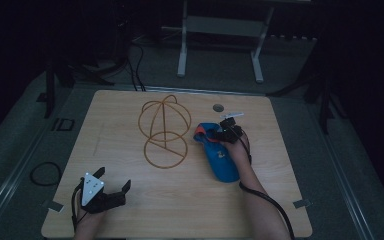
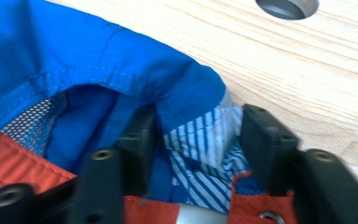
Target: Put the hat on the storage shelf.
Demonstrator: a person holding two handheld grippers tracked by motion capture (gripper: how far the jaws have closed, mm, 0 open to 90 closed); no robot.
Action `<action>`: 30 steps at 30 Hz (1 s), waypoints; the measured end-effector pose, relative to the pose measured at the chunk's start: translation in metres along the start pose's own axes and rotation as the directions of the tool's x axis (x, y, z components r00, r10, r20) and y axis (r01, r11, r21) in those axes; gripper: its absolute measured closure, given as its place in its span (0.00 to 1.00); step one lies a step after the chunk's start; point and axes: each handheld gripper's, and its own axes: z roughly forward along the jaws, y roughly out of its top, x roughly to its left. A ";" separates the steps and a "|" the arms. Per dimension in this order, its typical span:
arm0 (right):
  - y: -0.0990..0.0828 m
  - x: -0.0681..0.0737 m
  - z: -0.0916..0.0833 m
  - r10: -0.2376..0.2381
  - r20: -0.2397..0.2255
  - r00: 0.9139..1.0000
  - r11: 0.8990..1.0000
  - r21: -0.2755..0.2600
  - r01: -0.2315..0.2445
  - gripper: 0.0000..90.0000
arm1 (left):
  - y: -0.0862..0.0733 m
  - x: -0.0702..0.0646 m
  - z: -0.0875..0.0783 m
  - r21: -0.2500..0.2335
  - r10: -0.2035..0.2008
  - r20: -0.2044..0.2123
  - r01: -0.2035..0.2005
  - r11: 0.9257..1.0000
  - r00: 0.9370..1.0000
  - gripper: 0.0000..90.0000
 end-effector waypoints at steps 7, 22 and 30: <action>-0.002 0.005 -0.002 -0.040 -0.019 0.999 0.999 -0.016 0.040 0.81 | 0.000 0.000 0.001 0.006 -0.005 0.003 0.005 1.000 1.000 0.03; 0.006 0.010 -0.032 -0.038 0.003 0.999 0.997 -0.065 0.038 0.97 | 0.001 0.000 -0.001 0.006 -0.012 -0.011 0.012 1.000 1.000 0.03; 0.009 0.013 -0.071 -0.044 0.002 0.999 0.985 -0.167 0.044 0.97 | 0.001 0.000 -0.001 0.007 -0.013 -0.014 0.013 1.000 1.000 0.03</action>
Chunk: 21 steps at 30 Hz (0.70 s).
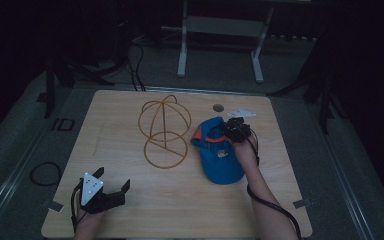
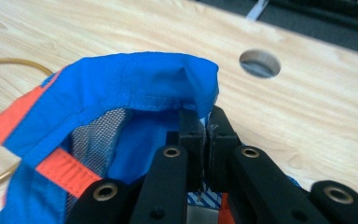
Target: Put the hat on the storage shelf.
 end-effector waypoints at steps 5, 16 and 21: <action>0.007 0.003 -0.025 -0.023 0.009 1.000 0.998 -0.055 0.023 0.97 | 0.000 -0.001 0.000 0.000 0.004 0.007 -0.004 1.000 1.000 0.03; 0.021 0.007 -0.076 -0.038 0.001 0.999 0.986 -0.164 0.038 0.97 | 0.005 -0.003 -0.001 0.006 -0.006 0.019 0.006 1.000 1.000 0.03; 0.026 0.007 -0.103 -0.055 -0.020 0.998 0.975 -0.215 0.049 0.97 | 0.012 -0.014 -0.002 0.036 -0.002 0.084 -0.001 0.999 0.996 0.03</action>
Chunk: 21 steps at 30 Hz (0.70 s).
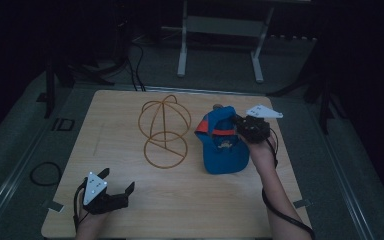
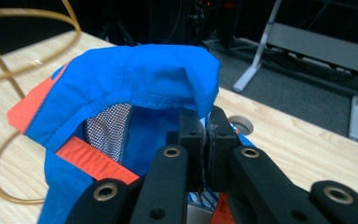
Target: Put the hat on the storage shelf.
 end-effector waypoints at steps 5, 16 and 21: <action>0.006 0.002 -0.018 -0.012 -0.002 1.000 0.999 -0.037 0.012 0.97 | 0.014 -0.008 -0.002 0.017 -0.039 0.036 0.039 0.999 0.999 0.03; 0.014 0.004 -0.050 -0.045 0.006 0.999 0.995 -0.089 0.045 0.97 | 0.045 -0.028 -0.005 0.015 -0.025 0.107 0.024 1.000 0.994 0.04; 0.015 0.006 -0.056 -0.049 -0.003 0.999 0.994 -0.100 0.048 0.97 | 0.075 -0.041 -0.005 -0.018 0.021 0.144 -0.019 1.000 0.989 0.05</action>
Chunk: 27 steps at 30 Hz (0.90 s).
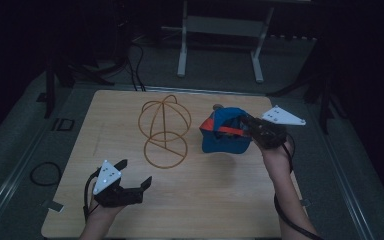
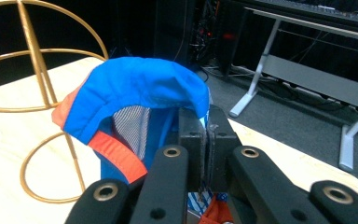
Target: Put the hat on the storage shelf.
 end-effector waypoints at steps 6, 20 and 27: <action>0.007 0.007 -0.009 -0.019 -0.002 1.000 0.999 -0.031 0.019 0.97 | 0.037 -0.013 0.005 -0.042 0.041 0.054 -0.039 0.998 0.998 0.05; 0.020 0.031 -0.034 -0.066 -0.059 0.996 0.993 -0.098 0.060 0.97 | 0.113 -0.048 0.033 -0.055 0.130 0.133 -0.124 0.991 0.982 0.08; 0.019 0.043 -0.039 -0.079 -0.096 0.992 0.992 -0.104 0.069 0.97 | 0.137 -0.064 0.056 -0.055 0.154 0.165 -0.147 0.988 0.974 0.12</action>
